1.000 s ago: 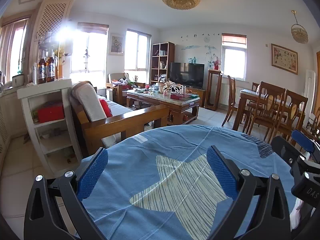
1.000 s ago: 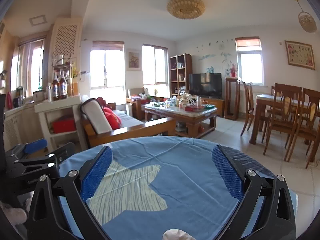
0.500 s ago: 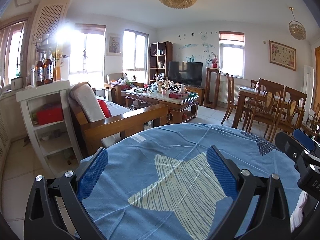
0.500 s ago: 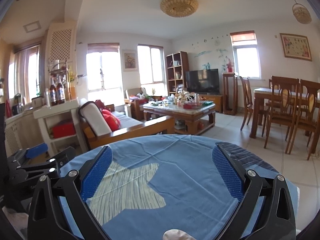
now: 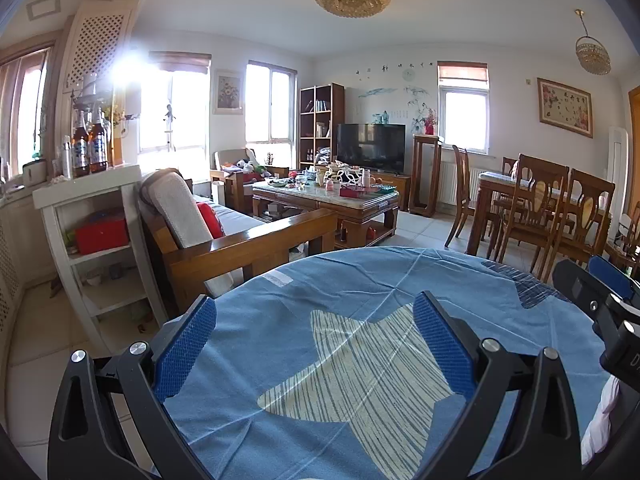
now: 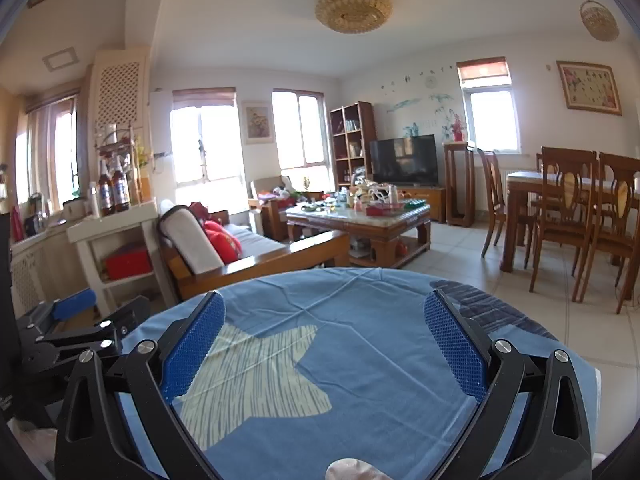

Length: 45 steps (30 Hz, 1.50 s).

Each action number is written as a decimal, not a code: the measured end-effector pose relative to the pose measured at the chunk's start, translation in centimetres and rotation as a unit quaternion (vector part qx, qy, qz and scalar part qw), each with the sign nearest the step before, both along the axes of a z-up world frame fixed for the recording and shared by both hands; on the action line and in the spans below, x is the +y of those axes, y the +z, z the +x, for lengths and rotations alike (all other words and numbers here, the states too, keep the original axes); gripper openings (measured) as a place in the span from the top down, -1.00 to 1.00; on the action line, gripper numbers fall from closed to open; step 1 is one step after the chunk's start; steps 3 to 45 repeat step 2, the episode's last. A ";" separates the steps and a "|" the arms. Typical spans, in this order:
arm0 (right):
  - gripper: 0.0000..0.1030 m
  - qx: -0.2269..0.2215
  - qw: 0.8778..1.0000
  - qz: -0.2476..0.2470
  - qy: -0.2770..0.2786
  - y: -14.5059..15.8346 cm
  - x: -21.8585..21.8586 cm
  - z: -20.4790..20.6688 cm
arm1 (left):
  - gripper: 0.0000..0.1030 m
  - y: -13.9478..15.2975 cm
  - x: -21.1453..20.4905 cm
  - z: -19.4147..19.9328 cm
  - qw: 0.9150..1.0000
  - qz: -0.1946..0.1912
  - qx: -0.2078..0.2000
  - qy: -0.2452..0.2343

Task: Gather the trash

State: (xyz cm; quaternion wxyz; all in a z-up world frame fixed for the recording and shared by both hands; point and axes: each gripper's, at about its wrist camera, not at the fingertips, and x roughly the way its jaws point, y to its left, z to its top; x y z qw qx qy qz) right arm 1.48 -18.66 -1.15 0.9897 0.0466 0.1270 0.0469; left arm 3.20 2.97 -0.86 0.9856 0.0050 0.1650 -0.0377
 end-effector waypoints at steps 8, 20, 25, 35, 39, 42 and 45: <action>-0.91 0.001 1.000 0.002 0.000 0.0 -0.1 0.0 | -0.90 0.1 0.0 -0.1 1.000 0.000 -0.001 0.000; -0.91 0.001 1.000 0.002 0.000 0.0 -0.1 0.0 | -0.90 0.1 0.0 -0.1 1.000 0.000 -0.001 0.000; -0.91 0.001 1.000 0.002 0.000 0.0 -0.1 0.0 | -0.90 0.1 0.0 -0.1 1.000 0.000 -0.001 0.000; -0.91 0.001 1.000 0.002 0.000 0.0 -0.1 0.0 | -0.90 0.1 0.0 -0.1 1.000 0.000 -0.001 0.000; -0.91 0.001 1.000 0.002 0.000 0.0 -0.1 0.0 | -0.90 0.1 0.0 -0.1 1.000 0.000 -0.001 0.000; -0.91 0.001 1.000 0.002 0.000 0.0 -0.1 0.0 | -0.90 0.1 0.0 -0.1 1.000 0.000 -0.001 0.000; -0.91 0.001 1.000 0.002 0.000 0.0 -0.1 0.0 | -0.90 0.1 0.0 -0.1 1.000 0.000 -0.001 0.000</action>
